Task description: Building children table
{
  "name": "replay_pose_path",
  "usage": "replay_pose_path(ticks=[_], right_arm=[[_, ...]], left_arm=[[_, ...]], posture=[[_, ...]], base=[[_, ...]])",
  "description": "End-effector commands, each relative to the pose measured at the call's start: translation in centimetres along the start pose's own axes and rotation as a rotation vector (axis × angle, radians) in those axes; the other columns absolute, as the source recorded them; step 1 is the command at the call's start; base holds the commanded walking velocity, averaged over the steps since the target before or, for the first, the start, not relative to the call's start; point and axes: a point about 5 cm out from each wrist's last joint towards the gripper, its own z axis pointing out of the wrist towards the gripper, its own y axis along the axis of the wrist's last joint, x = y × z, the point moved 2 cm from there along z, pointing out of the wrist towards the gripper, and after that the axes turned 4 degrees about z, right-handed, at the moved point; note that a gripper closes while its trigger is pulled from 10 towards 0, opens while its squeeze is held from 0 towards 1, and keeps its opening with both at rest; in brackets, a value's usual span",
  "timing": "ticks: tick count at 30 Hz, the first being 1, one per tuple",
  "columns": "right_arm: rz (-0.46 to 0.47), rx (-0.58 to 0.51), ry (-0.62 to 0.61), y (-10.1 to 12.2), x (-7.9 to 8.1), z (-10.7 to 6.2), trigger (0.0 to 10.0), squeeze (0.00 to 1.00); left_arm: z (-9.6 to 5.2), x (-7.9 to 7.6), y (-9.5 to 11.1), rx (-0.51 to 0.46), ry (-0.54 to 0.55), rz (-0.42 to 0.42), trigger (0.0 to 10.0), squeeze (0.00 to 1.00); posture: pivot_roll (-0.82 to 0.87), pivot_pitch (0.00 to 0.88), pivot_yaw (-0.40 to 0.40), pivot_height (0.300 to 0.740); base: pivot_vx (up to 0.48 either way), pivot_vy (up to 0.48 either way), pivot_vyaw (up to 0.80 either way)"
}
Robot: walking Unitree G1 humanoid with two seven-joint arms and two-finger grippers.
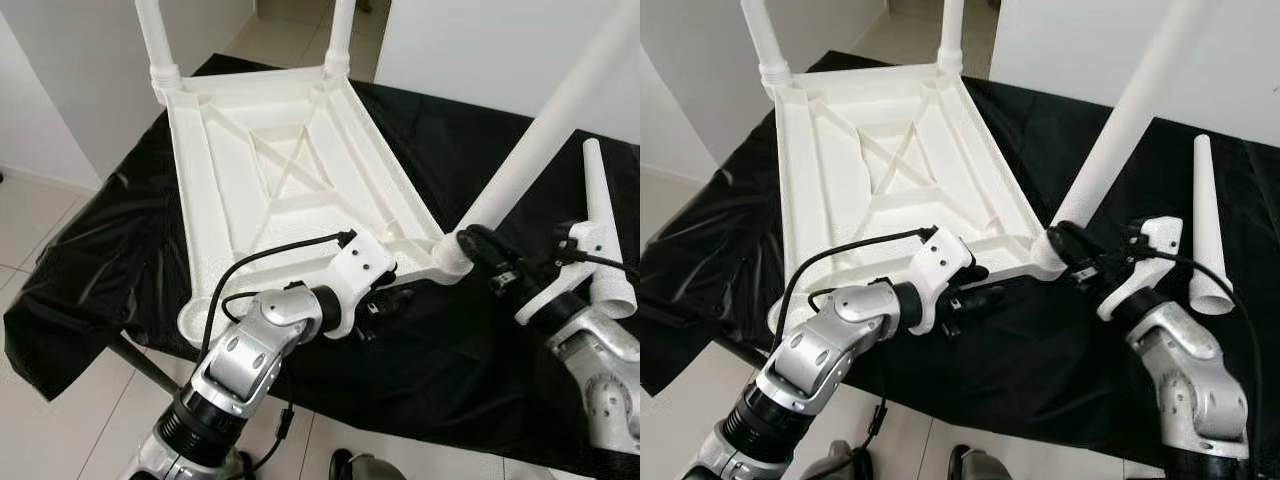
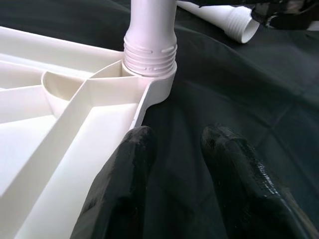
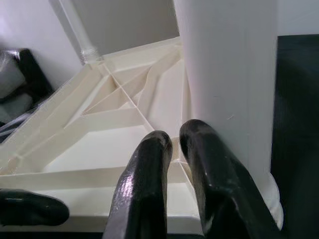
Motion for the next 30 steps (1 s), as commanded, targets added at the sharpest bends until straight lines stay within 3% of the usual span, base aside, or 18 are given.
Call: replay_pose_path(ticks=[1, 4, 5, 7, 12, 15, 21, 24, 30], right_arm=[[-0.026, 0.008, -0.035, 0.1, -1.4, 0.0, 10.0, 0.0], [-0.04, -0.01, -0.067, 0.7, -3.4, 1.0, 10.0, 0.0], [-0.04, -0.01, -0.067, 0.7, -3.4, 1.0, 10.0, 0.0], [-0.06, -0.047, -0.138, 1.3, -5.1, 1.8, 10.0, 0.0], [-0.052, -0.088, -0.203, 1.4, -5.8, 2.1, 10.0, 0.0], [-0.024, -0.155, -0.293, 1.1, -5.9, 2.3, 10.0, 0.0], [0.026, -0.197, -0.302, 0.0, -3.9, 2.3, 10.0, 0.0], [0.077, -0.218, -0.264, -1.1, -0.4, 1.7, 10.0, 0.0], [0.104, -0.254, -0.278, -0.4, 0.8, 0.6, 10.0, 0.0]], left_arm=[[0.1, -0.4, 0.1, 0.001, -0.018, -0.005, 10.0, 0.0], [0.1, -0.4, 0.2, -0.004, -0.017, -0.007, 10.0, 0.0], [0.1, -0.4, 0.2, -0.004, -0.017, -0.007, 10.0, 0.0], [0.2, -0.2, 0.4, -0.005, -0.014, -0.006, 10.0, 0.0], [0.1, 0.0, 0.4, -0.002, 0.002, 0.007, 10.0, 0.0], [0.0, 1.0, 0.1, 0.022, 0.064, 0.02, 10.0, 0.0], [0.0, 2.4, -0.9, 0.079, 0.161, 0.049, 10.0, 0.0], [0.2, 3.4, -1.8, 0.128, 0.208, 0.082, 10.0, 0.0], [0.3, 4.5, -2.6, 0.185, 0.253, 0.102, 10.0, 0.0]], posture=[[0.02, 0.176, -0.03, 0.74], [0.02, 0.175, -0.029, 0.74], [0.02, 0.175, -0.029, 0.74], [0.03, 0.172, -0.028, 0.74], [0.04, 0.171, -0.035, 0.74], [0.04, 0.172, -0.038, 0.74], [0.04, 0.173, -0.041, 0.74], [0.03, 0.174, -0.036, 0.74], [0.01, 0.175, -0.02, 0.74]], base=[[0.0, 0.0, 0.0], [0.0, 0.0, 0.0], [0.0, 0.0, 0.0], [0.0, 0.0, 0.0], [0.0, 0.0, 0.0], [0.0, 0.0, 0.0], [0.0, 0.0, 0.0], [0.0, 0.0, 0.0], [0.0, 0.0, 0.0]])
